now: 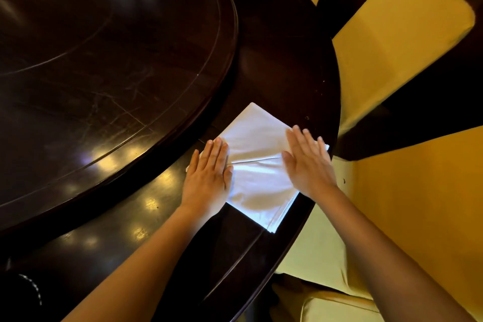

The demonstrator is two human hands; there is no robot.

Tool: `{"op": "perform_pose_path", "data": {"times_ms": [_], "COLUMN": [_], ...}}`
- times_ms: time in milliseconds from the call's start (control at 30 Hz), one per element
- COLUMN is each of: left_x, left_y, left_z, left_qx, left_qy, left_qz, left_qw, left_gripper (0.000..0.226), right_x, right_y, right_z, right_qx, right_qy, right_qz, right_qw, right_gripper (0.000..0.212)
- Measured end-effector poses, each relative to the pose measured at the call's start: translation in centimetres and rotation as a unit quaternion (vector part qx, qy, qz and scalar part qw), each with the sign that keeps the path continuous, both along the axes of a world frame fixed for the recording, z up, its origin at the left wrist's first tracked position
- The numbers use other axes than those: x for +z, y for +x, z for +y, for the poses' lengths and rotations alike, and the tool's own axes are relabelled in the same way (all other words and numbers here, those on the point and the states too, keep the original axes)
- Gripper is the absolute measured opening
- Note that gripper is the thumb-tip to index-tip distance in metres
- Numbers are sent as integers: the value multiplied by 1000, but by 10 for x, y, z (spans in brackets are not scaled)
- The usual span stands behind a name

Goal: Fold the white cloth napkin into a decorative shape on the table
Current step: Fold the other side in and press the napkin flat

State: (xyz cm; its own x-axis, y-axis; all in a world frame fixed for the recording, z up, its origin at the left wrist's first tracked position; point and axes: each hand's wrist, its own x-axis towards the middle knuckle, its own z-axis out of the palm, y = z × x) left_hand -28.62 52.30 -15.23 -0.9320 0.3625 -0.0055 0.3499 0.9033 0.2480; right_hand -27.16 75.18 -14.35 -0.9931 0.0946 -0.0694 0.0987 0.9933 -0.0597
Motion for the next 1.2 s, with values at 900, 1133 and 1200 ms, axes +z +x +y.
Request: {"op": "perform_pose_path", "data": {"times_ms": [900, 1133, 1200], "left_x": [28, 51, 56], "left_y": [99, 80, 39], "left_z": [9, 1, -8], "left_qx": [87, 86, 141], "left_qy": [-92, 51, 58], "left_qz": [-46, -15, -33], "left_qw": [991, 995, 988], "left_gripper": [70, 41, 43], "right_x": [10, 22, 24], "right_y": [132, 115, 105], "right_z": [12, 25, 23], "right_qx": [156, -179, -243], "right_qy": [-22, -408, -486], "right_qz": [176, 57, 20], "right_qw": [972, 893, 840], "right_gripper": [29, 24, 21]}}
